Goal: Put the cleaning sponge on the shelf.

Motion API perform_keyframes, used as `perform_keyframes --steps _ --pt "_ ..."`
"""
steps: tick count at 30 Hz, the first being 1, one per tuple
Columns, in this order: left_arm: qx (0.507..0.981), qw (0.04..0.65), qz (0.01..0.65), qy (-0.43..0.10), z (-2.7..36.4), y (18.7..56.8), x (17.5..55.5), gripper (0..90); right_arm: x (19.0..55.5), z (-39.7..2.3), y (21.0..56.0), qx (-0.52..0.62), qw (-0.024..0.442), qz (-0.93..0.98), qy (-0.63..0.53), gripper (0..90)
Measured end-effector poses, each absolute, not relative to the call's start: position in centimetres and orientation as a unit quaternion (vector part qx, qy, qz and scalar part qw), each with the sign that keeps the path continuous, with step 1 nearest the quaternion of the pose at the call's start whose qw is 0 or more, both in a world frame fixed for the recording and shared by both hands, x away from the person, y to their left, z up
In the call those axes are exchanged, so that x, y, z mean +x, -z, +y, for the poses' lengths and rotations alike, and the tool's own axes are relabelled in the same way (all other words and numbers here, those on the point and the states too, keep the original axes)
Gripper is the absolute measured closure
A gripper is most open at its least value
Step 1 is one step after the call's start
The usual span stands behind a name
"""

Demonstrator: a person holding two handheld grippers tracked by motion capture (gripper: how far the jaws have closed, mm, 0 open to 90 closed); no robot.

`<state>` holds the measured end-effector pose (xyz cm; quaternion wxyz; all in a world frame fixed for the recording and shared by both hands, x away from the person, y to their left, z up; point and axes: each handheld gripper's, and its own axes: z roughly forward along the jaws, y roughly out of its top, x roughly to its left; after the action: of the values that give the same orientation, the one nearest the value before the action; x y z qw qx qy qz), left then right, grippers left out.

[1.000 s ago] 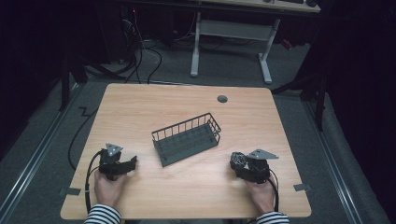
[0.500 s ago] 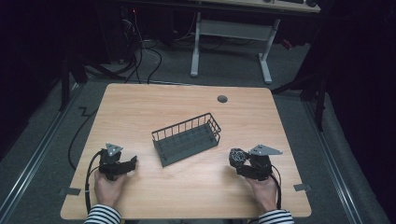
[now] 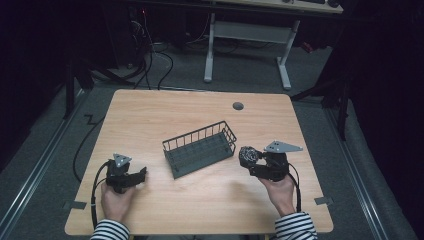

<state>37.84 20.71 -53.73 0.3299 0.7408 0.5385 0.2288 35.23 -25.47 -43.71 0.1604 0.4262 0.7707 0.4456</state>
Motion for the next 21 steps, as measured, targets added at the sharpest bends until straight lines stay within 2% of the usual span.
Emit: perform_keyframes --steps 9,21 --pt "0.741 0.330 0.539 -0.229 20.7 53.7 37.8 22.0 37.3 -24.3 41.2 0.412 0.161 0.769 -0.461 41.2" --pt "0.740 0.331 0.539 -0.228 20.7 53.7 37.8 22.2 40.0 -22.4 40.5 0.409 0.153 0.780 -0.448 41.1"
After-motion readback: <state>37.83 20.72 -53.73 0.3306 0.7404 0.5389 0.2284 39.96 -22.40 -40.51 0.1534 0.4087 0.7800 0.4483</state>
